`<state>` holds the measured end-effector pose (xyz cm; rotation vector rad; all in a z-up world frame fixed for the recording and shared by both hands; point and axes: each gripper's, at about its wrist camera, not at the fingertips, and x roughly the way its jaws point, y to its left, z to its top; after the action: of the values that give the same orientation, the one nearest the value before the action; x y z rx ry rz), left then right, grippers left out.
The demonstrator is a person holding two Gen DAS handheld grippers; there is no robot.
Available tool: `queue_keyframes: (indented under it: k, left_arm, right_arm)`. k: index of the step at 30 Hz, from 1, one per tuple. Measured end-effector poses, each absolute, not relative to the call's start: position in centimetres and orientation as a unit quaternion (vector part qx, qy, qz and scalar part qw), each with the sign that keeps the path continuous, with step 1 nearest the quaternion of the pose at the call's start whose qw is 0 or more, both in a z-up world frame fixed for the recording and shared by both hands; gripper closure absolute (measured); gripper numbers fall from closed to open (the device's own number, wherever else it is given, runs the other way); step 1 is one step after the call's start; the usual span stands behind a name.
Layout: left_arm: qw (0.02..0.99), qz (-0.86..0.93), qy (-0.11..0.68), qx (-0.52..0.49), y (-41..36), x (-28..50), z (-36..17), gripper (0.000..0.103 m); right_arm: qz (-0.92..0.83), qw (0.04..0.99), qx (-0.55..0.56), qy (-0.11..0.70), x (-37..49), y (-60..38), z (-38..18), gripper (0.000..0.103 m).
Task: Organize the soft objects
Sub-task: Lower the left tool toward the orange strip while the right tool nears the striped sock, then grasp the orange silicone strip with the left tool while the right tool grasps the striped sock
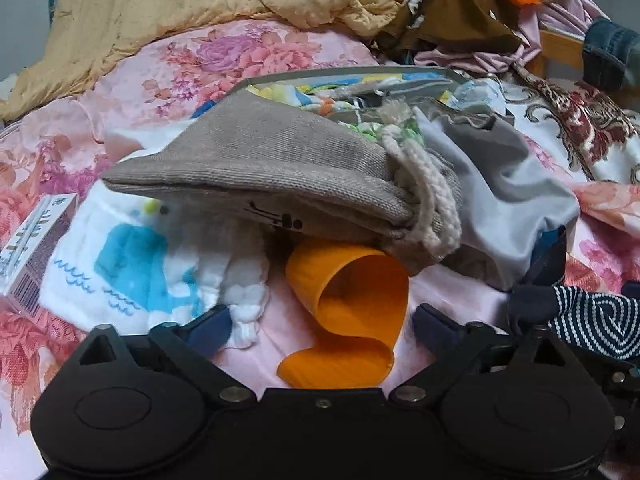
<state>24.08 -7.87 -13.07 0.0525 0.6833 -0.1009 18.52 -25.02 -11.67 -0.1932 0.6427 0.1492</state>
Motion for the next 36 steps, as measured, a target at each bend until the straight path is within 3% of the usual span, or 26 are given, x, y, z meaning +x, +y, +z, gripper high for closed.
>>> queue_keyframes:
  k: [4, 7, 8, 9, 13, 15, 21, 25, 28, 31, 36]
  left_arm:
    - [0.945, -0.050, 0.324, 0.013, -7.8, 23.5, -12.9, 0.024]
    - [0.947, -0.066, 0.314, 0.011, -8.0, 23.0, -12.7, 0.043]
    - [0.947, -0.079, 0.312, 0.013, -8.3, 22.8, -12.7, 0.062]
    - [0.943, -0.102, 0.317, 0.014, -8.6, 22.7, -12.7, 0.070]
    - [0.943, -0.099, 0.317, 0.033, -9.3, 22.6, -12.9, 0.070]
    - [0.942, -0.090, 0.324, 0.019, -8.8, 23.0, -13.0, 0.060]
    - [0.939, -0.078, 0.334, 0.006, -8.2, 23.8, -13.1, 0.046]
    - [0.938, -0.080, 0.337, -0.012, -7.6, 24.1, -13.2, 0.043]
    - [0.938, -0.085, 0.334, -0.018, -7.5, 24.0, -13.2, 0.046]
    - [0.938, -0.099, 0.332, -0.032, -7.3, 23.8, -13.3, 0.059]
    - [0.939, -0.103, 0.327, -0.030, -7.5, 23.5, -13.3, 0.066]
  right_arm:
    - [0.079, 0.943, -0.098, 0.308, 18.1, -24.8, -11.6, 0.036]
    - [0.094, 0.945, -0.105, 0.294, 17.7, -24.5, -11.5, 0.040]
    - [0.096, 0.945, -0.109, 0.292, 17.6, -24.4, -11.5, 0.041]
    - [0.097, 0.945, -0.112, 0.292, 17.6, -24.3, -11.5, 0.044]
    - [0.101, 0.947, -0.102, 0.286, 17.4, -24.6, -11.4, 0.047]
    - [0.102, 0.949, -0.102, 0.281, 17.4, -24.6, -11.3, 0.046]
    - [0.103, 0.946, -0.131, 0.279, 18.2, -24.0, -11.6, 0.042]
    - [0.110, 0.943, -0.178, 0.260, 18.6, -23.0, -11.9, 0.042]
    - [0.124, 0.936, -0.199, 0.263, 18.7, -22.4, -12.4, 0.052]
    - [0.127, 0.932, -0.203, 0.270, 18.4, -22.1, -12.6, 0.058]
    - [0.111, 0.935, -0.169, 0.290, 18.6, -23.3, -12.6, 0.063]
